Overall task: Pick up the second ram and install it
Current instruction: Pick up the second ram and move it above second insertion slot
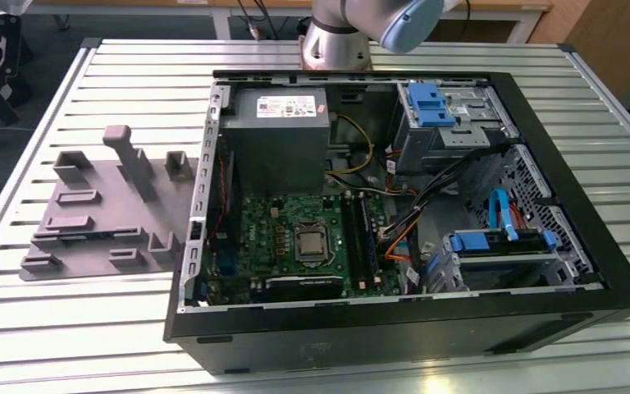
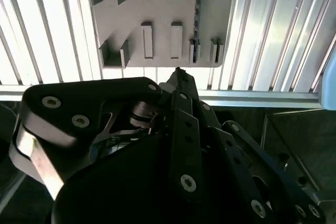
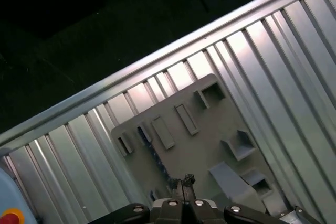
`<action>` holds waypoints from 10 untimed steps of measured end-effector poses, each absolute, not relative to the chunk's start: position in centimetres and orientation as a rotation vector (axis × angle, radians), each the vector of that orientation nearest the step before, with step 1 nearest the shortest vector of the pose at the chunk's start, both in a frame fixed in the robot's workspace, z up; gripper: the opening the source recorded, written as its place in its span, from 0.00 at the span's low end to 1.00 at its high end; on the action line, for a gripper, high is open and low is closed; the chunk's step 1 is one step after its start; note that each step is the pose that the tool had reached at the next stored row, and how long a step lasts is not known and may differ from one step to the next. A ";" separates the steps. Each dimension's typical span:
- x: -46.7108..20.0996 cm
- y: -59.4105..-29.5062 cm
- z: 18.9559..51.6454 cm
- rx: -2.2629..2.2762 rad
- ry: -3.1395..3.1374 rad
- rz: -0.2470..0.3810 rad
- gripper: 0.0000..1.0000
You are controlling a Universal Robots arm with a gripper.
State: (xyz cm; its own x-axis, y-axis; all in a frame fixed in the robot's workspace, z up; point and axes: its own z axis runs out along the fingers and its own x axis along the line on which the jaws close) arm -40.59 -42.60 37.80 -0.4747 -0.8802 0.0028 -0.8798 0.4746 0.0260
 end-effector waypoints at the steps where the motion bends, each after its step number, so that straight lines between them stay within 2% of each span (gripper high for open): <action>1: -40.6 -42.6 37.8 1.626 -2.669 -0.032 0.11; 10: -40.6 -42.6 37.7 1.833 -2.529 -0.030 0.11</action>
State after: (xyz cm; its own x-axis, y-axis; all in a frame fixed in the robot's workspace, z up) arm -40.59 -42.60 37.72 -0.3112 -0.9503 0.0028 -0.9500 0.3112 0.0260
